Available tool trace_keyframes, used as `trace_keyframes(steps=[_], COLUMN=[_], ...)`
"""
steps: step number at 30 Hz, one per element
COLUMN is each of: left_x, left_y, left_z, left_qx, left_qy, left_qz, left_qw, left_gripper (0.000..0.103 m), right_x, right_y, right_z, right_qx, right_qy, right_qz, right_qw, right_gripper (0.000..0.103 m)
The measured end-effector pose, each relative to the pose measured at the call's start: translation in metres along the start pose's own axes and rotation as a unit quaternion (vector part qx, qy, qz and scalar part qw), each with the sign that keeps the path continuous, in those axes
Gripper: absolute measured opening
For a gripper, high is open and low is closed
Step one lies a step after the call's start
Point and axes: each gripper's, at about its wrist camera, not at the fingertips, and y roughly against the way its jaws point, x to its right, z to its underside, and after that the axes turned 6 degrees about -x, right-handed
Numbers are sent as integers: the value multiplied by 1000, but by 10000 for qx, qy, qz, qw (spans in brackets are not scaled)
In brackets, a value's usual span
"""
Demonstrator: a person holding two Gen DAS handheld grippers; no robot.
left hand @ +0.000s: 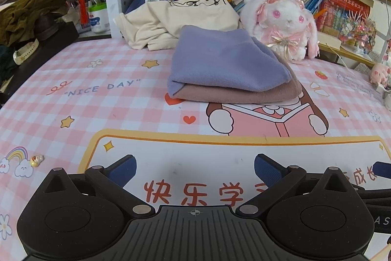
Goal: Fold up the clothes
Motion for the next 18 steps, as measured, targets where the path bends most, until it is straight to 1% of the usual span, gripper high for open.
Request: trace_keyframes(steps=[14, 18], left_x=[1, 0], left_y=[-4, -5], left_z=[0, 0], left_qx=[-44, -81], left_qy=[-18, -3], left_qz=[28, 162], left_qw=[10000, 9998], left_gripper=[103, 103], right_x=[-1, -2], right_y=[-4, -4], right_z=[-3, -3], right_qx=[-49, -49], right_qy=[40, 53], right_qz=[-5, -7], right_qw=[10000, 10000], right_gripper=[103, 103])
